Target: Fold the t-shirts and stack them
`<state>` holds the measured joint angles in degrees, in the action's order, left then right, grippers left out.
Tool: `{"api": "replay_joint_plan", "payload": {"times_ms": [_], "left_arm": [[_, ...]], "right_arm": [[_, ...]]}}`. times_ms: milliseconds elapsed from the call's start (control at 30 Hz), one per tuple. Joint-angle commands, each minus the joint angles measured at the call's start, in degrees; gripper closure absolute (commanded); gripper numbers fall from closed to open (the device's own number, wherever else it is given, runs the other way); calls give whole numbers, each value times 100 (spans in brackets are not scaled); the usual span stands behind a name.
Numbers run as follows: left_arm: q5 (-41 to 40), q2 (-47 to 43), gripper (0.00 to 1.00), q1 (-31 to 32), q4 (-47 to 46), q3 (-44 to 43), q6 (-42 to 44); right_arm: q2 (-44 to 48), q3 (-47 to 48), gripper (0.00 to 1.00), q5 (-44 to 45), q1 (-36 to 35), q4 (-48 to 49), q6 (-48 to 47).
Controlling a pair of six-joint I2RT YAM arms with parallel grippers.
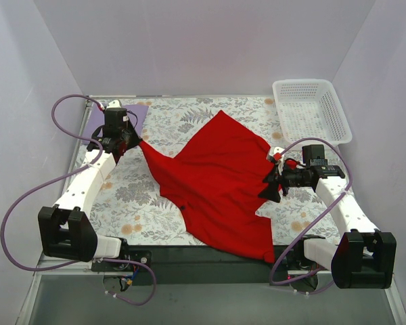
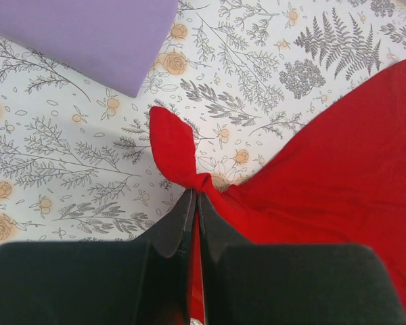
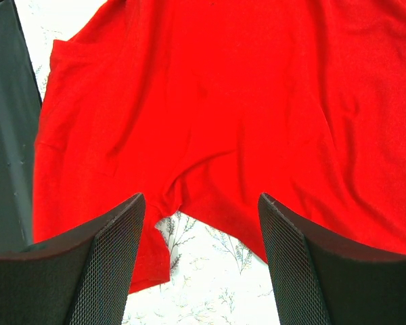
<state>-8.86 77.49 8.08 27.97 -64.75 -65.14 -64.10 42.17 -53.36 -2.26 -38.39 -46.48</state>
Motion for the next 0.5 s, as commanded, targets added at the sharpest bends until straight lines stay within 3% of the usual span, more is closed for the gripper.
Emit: {"api": "replay_joint_plan", "payload": {"times_ms": [0,467], "left_arm": [[-221,-94,100,-25,25,-231,125],[-450,-15,100,-25,51,-345,257]], "right_arm": [[46,-51,26,-166,24,104,-72],[20,-60,26,-157,24,95,-98]]}}
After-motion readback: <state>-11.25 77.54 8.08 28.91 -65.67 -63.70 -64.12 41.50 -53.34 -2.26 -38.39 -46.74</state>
